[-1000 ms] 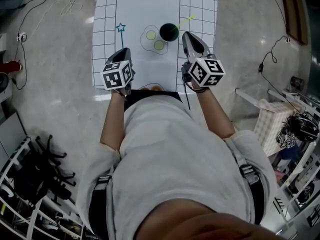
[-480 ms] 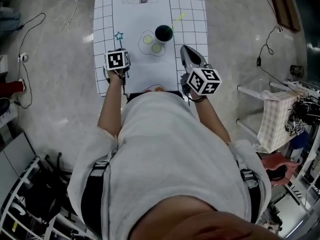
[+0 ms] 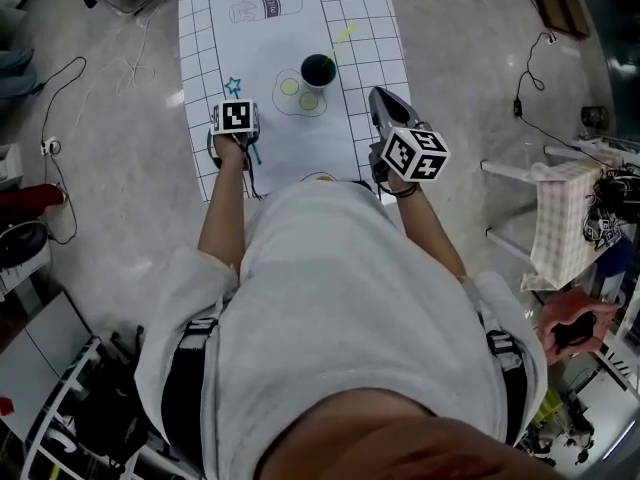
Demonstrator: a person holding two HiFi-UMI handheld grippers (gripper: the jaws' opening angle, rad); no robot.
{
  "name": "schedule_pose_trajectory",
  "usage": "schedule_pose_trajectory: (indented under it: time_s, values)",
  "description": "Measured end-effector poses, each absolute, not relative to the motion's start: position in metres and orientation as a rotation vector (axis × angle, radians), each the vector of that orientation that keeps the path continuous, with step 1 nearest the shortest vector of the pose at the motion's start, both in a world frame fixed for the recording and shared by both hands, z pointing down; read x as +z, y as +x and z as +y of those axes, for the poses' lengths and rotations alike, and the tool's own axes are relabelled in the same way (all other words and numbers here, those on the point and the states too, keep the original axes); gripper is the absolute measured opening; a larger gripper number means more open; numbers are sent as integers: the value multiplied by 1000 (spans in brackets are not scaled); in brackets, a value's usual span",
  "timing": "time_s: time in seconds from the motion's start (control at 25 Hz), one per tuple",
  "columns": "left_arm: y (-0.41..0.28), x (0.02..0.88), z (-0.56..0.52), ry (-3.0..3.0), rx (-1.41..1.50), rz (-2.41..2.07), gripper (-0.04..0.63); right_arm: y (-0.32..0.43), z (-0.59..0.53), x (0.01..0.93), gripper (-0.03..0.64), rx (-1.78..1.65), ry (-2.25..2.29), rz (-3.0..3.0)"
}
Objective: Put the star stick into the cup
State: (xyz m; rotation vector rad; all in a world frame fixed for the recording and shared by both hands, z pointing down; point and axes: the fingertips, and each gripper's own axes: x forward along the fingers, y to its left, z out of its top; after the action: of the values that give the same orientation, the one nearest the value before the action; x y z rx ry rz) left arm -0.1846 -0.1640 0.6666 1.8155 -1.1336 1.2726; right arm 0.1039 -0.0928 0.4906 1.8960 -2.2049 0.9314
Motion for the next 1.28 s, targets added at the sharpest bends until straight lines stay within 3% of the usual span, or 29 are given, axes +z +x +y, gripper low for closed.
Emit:
schedule_pose_trajectory:
  time_s: [0.12,0.48,1.08,1.28]
  values:
    - [-180,666,-162,1814,1260,-1118,18,101,-95,491,0,938,1890,-2210]
    - [-166,643,-175,1879,1018,-1161,18,96,-105,491,0,922,1854,-2232]
    - [-93,434,-250,2240,-4,-1232,18,102,-109,478,0,888,1889,-2262]
    - [-72,404,-258,2270,-219,-1195,18,107,-102,474,0,892,1924,-2254]
